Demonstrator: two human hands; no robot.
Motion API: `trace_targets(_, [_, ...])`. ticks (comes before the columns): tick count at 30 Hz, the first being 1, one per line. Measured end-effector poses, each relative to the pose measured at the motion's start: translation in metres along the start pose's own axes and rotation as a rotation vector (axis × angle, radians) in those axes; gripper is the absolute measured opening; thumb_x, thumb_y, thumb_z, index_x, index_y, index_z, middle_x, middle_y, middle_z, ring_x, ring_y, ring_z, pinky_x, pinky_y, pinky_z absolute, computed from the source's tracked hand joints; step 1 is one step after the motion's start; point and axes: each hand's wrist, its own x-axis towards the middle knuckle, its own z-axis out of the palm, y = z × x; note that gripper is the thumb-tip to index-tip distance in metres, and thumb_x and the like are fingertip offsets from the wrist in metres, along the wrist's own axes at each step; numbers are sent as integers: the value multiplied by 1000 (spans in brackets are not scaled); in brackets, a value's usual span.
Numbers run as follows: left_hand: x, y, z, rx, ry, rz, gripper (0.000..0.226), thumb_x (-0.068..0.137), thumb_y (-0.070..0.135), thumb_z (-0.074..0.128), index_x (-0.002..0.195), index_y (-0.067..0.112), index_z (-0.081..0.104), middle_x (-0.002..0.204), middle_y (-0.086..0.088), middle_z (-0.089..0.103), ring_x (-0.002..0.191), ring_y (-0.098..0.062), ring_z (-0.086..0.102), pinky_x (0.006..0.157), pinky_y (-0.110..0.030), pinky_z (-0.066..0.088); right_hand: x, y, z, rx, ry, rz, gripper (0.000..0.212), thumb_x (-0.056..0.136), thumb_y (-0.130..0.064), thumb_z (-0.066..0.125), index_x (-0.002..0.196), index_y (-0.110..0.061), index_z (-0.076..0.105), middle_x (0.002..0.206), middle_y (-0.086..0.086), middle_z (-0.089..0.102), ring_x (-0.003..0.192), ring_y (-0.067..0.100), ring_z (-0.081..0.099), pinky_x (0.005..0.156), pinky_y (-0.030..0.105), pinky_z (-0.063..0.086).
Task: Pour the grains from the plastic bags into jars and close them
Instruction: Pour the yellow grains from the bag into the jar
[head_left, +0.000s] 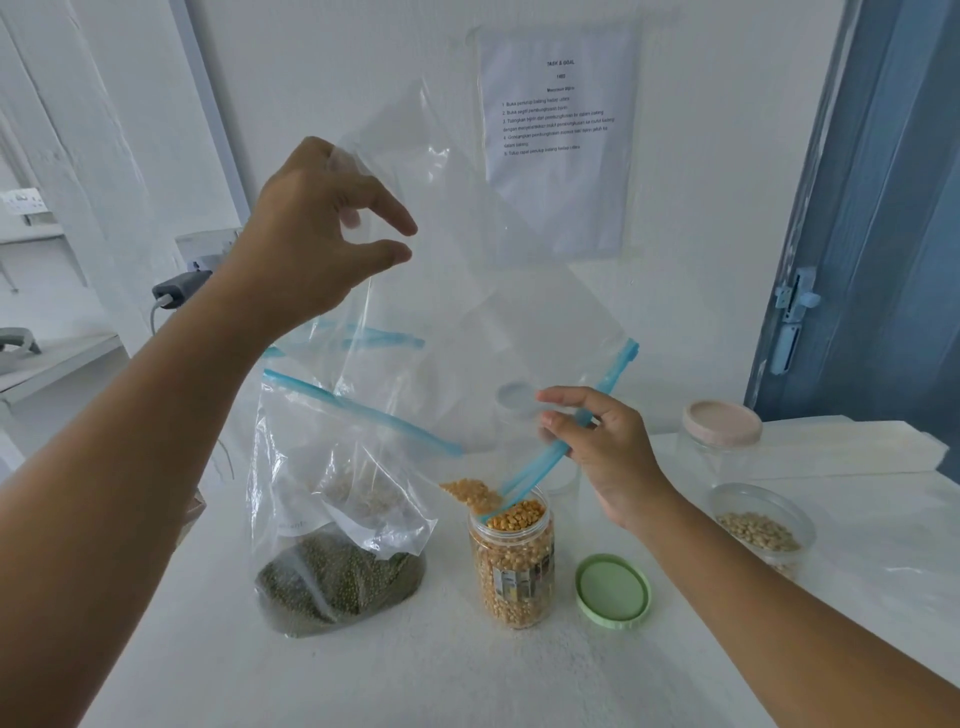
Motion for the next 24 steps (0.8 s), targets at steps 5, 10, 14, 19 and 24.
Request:
trace_targets(5, [2,5,1,10,0,17,23,82,31,87,103,32,78,121,-8,55,91,-17,57,76,-13,41,1,11,-3,-15,-6,-30,24,94,-3,72,94,-24,83,84,8,67,81,16,66,88,33,58])
trace_targets(10, [-3,5,10,-1,-25,22,22,82,25,88,102,30,79,119,-9,55,89,-20,58,76,-12,41,-1,17,-7,-42,24,-65,20,89,-4,77,86,-22,83,85,13,72,82,17,62,86,33,55])
trace_targets(14, [-5,8,15,-9,-20,17,21,84,25,87,102,31,79,118,-8,54,90,-18,57,74,-8,40,-2,13,-6,-84,-14,-68,17,87,-10,80,88,-27,83,92,11,74,88,13,65,88,31,53])
trace_targets(19, [-13,8,20,0,-29,10,18,87,26,84,104,32,79,117,0,48,92,-14,54,80,-21,45,-10,14,-5,-219,-199,-50,23,87,-17,82,100,-37,82,121,-17,69,112,11,64,100,33,53])
trace_targets(24, [-21,-1,22,11,-33,-20,15,89,27,82,102,33,80,130,-6,50,116,-19,55,99,-35,48,-11,14,-3,-204,-175,-31,29,94,-5,72,99,-31,83,95,4,77,91,29,74,89,38,62])
